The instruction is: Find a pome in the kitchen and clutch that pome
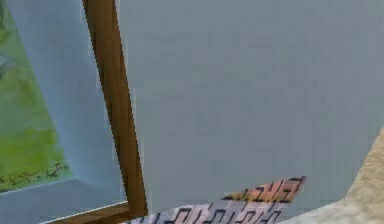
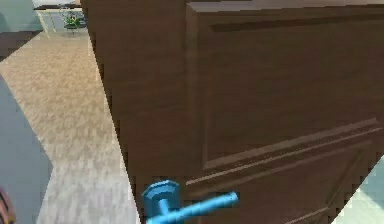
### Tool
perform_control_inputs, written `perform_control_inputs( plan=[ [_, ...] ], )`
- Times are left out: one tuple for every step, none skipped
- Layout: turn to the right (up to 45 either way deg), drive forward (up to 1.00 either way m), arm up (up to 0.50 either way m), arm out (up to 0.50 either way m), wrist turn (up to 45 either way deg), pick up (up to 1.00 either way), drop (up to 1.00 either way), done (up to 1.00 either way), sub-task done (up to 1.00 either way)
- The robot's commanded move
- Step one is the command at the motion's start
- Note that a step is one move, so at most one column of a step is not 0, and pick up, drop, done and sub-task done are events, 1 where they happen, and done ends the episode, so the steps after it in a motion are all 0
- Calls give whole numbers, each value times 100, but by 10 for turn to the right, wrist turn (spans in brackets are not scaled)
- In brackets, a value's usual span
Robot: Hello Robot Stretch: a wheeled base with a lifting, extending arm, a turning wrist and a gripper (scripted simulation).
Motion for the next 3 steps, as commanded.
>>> perform_control_inputs(
  plan=[
    [0,25,0,0,0,0,0,0,0],
    [450,0,0,0,0,0,0,0,0],
    [150,0,0,0,0,0,0,0,0]
  ],
)
